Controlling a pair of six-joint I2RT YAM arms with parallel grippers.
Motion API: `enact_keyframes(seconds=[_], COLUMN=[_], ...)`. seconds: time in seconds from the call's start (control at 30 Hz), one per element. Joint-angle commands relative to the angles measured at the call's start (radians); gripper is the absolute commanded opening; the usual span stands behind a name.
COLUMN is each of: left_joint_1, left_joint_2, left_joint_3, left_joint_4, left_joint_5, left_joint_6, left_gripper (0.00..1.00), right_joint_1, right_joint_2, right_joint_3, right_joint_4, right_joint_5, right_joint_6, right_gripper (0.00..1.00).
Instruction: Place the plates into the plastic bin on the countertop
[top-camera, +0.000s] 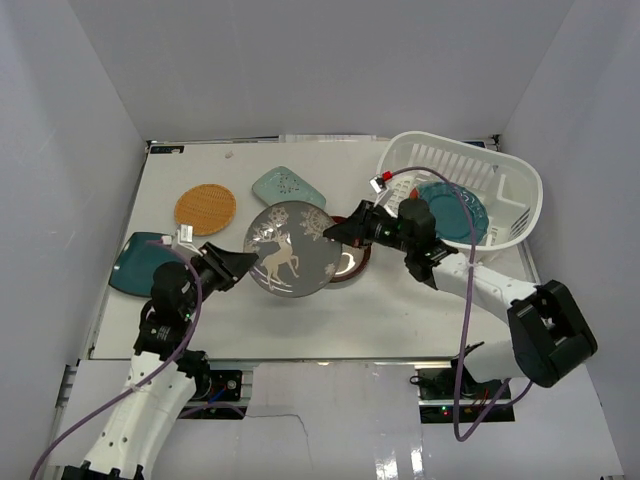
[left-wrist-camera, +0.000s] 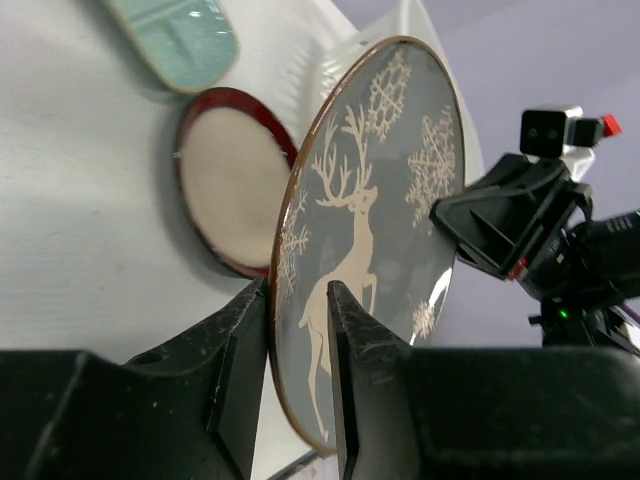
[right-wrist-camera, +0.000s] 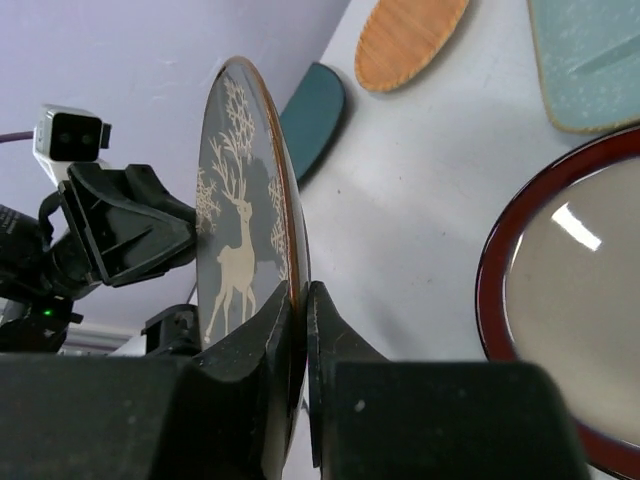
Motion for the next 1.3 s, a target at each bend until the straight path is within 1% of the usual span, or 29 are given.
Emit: enact_keyframes(seconds=[0.0, 0.03, 0.07, 0.1, 0.13, 0.17, 0.2, 0.27, 0.3, 0.33, 0.37, 0.4, 0.43, 0.47, 0.5, 0.53, 0.57, 0.63, 0.7, 0.87, 0.93, 0.97, 1.0, 1.03, 1.1, 1.13, 1.2, 1.23, 1.27], left_joint_1=[-0.012, -0.012, -0.012, -0.013, -0.013, -0.013, -0.013, -0.013, -0.013, -0.013, -0.015, -0.015, -0.022, -0.028, -0.033, -0.048, -0.059, -0.093, -0.114, -0.145, -0.157, -0.16, -0.164, -0.173, -0.186, -0.199, -0.211, -0.214, -0.216], left_joint_2=[0.039, 0.054, 0.071, 0.109, 0.132, 0.151, 0.174, 0.249, 0.281, 0.351, 0.39, 0.428, 0.463, 0.529, 0.563, 0.595, 0.666, 0.735, 0.821, 0.954, 1.027, 1.051, 1.074, 1.12, 1.162, 1.195, 1.222, 1.235, 1.254], left_joint_3=[0.08, 0.077, 0.078, 0.081, 0.086, 0.093, 0.098, 0.109, 0.112, 0.115, 0.116, 0.118, 0.117, 0.113, 0.106, 0.101, 0.103, 0.12, 0.135, 0.164, 0.19, 0.196, 0.205, 0.224, 0.245, 0.254, 0.273, 0.279, 0.285], left_joint_4=[0.214, 0.229, 0.24, 0.254, 0.26, 0.271, 0.292, 0.295, 0.297, 0.297, 0.298, 0.304, 0.314, 0.327, 0.359, 0.379, 0.404, 0.416, 0.421, 0.485, 0.487, 0.492, 0.496, 0.498, 0.499, 0.499, 0.504, 0.504, 0.507], left_joint_5=[0.132, 0.144, 0.152, 0.167, 0.175, 0.184, 0.199, 0.207, 0.213, 0.23, 0.239, 0.247, 0.247, 0.241, 0.241, 0.236, 0.23, 0.218, 0.187, 0.135, 0.112, 0.107, 0.09, 0.084, 0.058, 0.02, -0.011, -0.04, -0.048], left_joint_6=[-0.03, -0.034, -0.039, -0.039, -0.039, -0.04, -0.034, -0.025, -0.01, -0.002, 0.003, 0.007, 0.021, 0.027, 0.03, 0.036, 0.036, 0.047, 0.067, 0.081, 0.088, 0.092, 0.096, 0.099, 0.122, 0.128, 0.134, 0.139, 0.139], left_gripper=[0.43, 0.45, 0.52, 0.54, 0.56, 0.62, 0.65, 0.68, 0.7, 0.7, 0.7, 0.71, 0.72, 0.73, 0.76, 0.77, 0.78, 0.79, 0.79, 0.8, 0.8, 0.8, 0.8, 0.8, 0.77, 0.75, 0.74, 0.73, 0.72], right_joint_1=[-0.137, -0.17, -0.2, -0.272, -0.311, -0.349, -0.437, -0.536, -0.646, -0.697, -0.742, -0.823, -0.852, -0.875, -0.898, -0.9, -0.9, -0.905, -0.911, -0.912, -0.912, -0.912, -0.912, -0.914, -0.912, -0.911, -0.909, -0.909, -0.909], right_joint_2=[-0.122, -0.143, -0.16, -0.193, -0.21, -0.224, -0.25, -0.273, -0.293, -0.301, -0.305, -0.311, -0.313, -0.316, -0.318, -0.318, -0.303, -0.273, -0.227, -0.129, -0.117, -0.112, -0.112, -0.114, -0.117, -0.118, -0.118, -0.123, -0.137], right_joint_3=[0.007, 0.01, 0.015, 0.025, 0.03, 0.035, 0.036, 0.036, 0.035, 0.03, 0.029, 0.027, 0.027, 0.03, 0.033, 0.042, 0.047, 0.062, 0.079, 0.107, 0.096, 0.089, 0.07, 0.061, 0.041, 0.03, 0.027, 0.023, 0.019], right_joint_4=[0.065, 0.061, 0.052, 0.017, 0.003, -0.013, -0.022, -0.028, -0.034, -0.057, -0.073, -0.086, -0.143, -0.18, -0.217, -0.281, -0.301, -0.33, -0.341, -0.363, -0.366, -0.367, -0.366, -0.367, -0.363, -0.367, -0.384, -0.39, -0.402], right_joint_5=[-0.022, -0.034, -0.045, -0.051, -0.068, -0.079, -0.094, -0.142, -0.152, -0.162, -0.165, -0.165, -0.139, -0.108, -0.02, 0.031, 0.077, 0.163, 0.199, 0.237, 0.257, 0.262, 0.268, 0.28, 0.277, 0.269, 0.257, 0.257, 0.259], right_joint_6=[0.019, 0.029, 0.042, 0.047, 0.049, 0.065, 0.078, 0.099, 0.111, 0.112, 0.112, 0.095, 0.07, 0.04, -0.032, -0.069, -0.103, -0.172, -0.195, -0.24, -0.252, -0.255, -0.258, -0.261, -0.261, -0.261, -0.264, -0.269, -0.272], right_gripper=[0.08, 0.08, 0.08, 0.08, 0.08, 0.08, 0.08, 0.08, 0.08, 0.08, 0.08, 0.08, 0.08, 0.08, 0.08, 0.08, 0.08, 0.08, 0.08, 0.08, 0.08, 0.1, 0.13, 0.25, 0.45, 0.62, 0.73, 0.83, 0.88])
